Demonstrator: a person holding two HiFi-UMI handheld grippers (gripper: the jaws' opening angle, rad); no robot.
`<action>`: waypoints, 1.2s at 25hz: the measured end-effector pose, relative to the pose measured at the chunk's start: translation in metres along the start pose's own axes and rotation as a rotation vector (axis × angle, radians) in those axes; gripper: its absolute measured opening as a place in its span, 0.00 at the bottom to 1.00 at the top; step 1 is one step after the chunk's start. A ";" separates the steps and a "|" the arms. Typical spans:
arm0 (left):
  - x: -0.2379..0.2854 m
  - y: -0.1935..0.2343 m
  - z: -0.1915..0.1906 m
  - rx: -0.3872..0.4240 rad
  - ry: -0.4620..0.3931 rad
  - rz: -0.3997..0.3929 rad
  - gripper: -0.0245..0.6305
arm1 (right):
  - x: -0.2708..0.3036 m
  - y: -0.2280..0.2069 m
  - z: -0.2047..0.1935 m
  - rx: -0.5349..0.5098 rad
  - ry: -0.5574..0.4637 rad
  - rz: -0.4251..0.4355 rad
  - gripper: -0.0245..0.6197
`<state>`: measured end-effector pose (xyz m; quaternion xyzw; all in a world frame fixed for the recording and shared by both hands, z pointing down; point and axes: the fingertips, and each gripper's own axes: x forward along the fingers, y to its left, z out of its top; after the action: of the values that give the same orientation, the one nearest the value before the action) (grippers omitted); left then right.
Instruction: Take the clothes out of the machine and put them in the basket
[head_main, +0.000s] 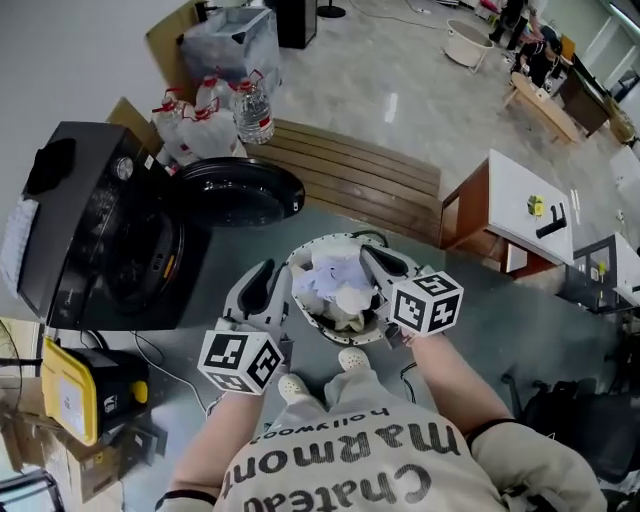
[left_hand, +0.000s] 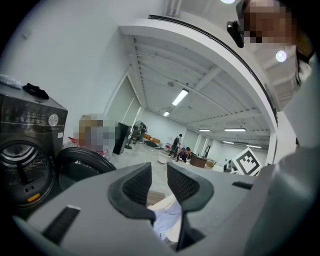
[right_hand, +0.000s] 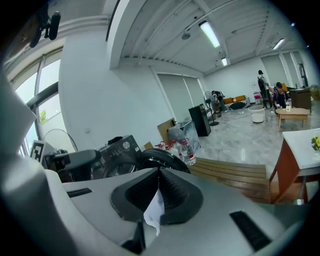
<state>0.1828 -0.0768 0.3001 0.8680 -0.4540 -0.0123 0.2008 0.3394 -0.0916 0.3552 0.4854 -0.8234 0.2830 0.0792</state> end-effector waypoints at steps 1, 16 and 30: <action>0.003 0.000 -0.004 0.000 -0.001 0.015 0.19 | 0.004 -0.009 -0.011 -0.006 0.032 0.003 0.09; 0.023 -0.013 -0.058 -0.051 0.074 0.198 0.19 | 0.037 -0.097 -0.145 -0.043 0.423 0.051 0.09; 0.002 -0.026 -0.091 -0.107 0.069 0.322 0.18 | 0.025 -0.123 -0.213 -0.030 0.574 0.051 0.09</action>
<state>0.2232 -0.0349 0.3743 0.7720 -0.5787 0.0257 0.2617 0.3995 -0.0404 0.5896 0.3634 -0.7834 0.3983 0.3090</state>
